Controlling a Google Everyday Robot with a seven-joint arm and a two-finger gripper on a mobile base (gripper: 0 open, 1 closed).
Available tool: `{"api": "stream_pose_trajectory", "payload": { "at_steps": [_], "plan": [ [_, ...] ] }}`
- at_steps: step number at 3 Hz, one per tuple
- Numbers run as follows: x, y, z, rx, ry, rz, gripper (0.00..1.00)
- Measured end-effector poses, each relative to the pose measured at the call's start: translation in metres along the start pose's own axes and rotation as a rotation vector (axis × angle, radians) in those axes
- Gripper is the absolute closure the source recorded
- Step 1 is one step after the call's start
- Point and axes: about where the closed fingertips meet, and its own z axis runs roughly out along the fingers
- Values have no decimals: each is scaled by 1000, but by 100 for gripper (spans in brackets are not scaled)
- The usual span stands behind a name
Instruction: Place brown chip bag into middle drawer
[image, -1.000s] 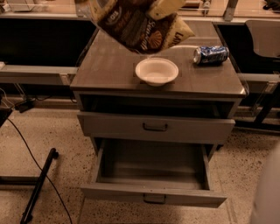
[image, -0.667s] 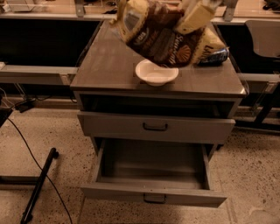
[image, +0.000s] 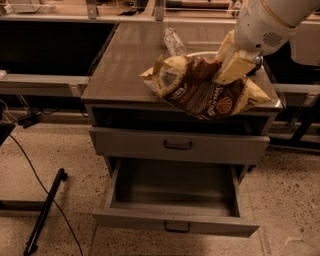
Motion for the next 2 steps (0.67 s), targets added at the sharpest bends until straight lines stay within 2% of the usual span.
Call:
{"api": "stream_pose_trajectory", "payload": {
  "at_steps": [1, 2],
  "plan": [
    [0, 0, 0, 0, 0, 0, 100],
    [2, 11, 16, 23, -2, 2, 100]
  ]
}}
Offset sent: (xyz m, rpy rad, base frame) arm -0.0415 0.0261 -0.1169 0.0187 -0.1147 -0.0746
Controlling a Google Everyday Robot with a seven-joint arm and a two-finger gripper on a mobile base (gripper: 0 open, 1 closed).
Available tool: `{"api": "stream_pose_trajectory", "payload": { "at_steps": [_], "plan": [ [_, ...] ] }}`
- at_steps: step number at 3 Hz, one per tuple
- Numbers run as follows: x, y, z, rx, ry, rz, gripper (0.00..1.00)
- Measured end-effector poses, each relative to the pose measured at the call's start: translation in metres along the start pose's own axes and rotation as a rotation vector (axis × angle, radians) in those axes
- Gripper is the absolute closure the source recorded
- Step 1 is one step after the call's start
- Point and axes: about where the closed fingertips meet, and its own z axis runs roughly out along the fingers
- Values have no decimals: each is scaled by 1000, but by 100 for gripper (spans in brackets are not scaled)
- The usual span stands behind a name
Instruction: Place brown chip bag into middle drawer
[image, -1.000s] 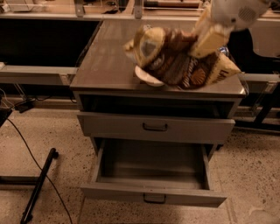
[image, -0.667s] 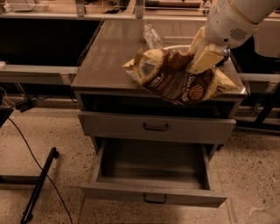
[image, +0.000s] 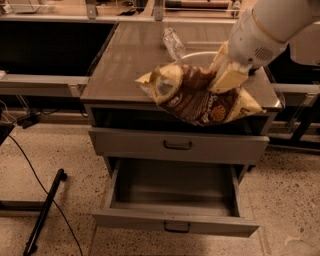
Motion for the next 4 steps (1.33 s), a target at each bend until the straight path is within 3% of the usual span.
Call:
{"api": "stream_pose_trajectory", "payload": {
  "at_steps": [1, 2, 3, 4],
  "plan": [
    [4, 31, 18, 64, -25, -43, 100],
    [27, 64, 66, 69, -23, -103, 100],
    [35, 87, 90, 21, -8, -104, 100],
    [32, 86, 96, 6, -20, -102, 100]
  ]
}}
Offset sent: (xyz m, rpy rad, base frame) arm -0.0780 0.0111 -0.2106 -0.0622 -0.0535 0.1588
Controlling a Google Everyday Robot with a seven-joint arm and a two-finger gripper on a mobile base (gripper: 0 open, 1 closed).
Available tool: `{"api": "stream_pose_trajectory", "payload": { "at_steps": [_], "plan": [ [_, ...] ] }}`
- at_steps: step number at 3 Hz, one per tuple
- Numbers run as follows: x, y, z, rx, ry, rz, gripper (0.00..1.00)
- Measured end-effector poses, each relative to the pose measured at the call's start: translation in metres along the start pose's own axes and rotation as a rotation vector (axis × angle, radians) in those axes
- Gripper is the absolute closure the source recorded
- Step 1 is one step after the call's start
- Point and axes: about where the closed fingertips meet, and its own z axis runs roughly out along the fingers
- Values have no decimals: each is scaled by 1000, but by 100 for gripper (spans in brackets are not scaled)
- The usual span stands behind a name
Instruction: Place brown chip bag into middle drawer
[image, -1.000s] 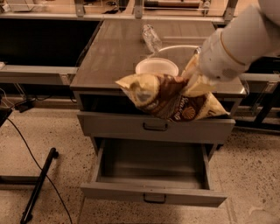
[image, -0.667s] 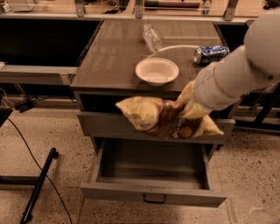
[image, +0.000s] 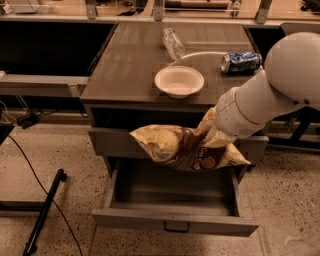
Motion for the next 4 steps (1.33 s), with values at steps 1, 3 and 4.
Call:
{"api": "stream_pose_trajectory", "payload": {
  "at_steps": [1, 3, 4],
  "plan": [
    [26, 22, 90, -67, -38, 46, 100],
    [63, 69, 218, -155, -97, 110, 100],
    [74, 70, 242, -150, -94, 180, 100]
  ]
}}
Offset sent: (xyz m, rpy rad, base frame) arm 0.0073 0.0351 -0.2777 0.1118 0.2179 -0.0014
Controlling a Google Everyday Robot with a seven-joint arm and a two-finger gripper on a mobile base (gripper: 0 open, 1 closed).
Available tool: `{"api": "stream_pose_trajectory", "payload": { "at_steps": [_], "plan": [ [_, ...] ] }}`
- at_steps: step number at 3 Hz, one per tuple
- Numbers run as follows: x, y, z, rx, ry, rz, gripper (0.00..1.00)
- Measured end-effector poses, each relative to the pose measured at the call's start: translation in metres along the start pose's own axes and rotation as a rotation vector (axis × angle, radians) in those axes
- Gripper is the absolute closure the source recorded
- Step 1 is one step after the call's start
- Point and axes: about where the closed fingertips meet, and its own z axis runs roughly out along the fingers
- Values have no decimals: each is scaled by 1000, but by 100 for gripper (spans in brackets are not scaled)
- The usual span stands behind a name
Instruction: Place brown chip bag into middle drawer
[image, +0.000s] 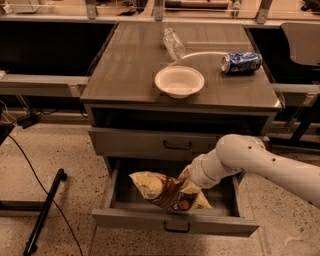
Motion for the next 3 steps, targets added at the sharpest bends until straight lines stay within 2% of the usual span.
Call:
{"api": "stream_pose_trajectory", "payload": {
  "at_steps": [1, 2, 3],
  "plan": [
    [12, -3, 12, 22, 3, 52, 100],
    [35, -10, 21, 85, -1, 94, 84],
    [49, -25, 25, 143, -32, 116, 61]
  ]
}}
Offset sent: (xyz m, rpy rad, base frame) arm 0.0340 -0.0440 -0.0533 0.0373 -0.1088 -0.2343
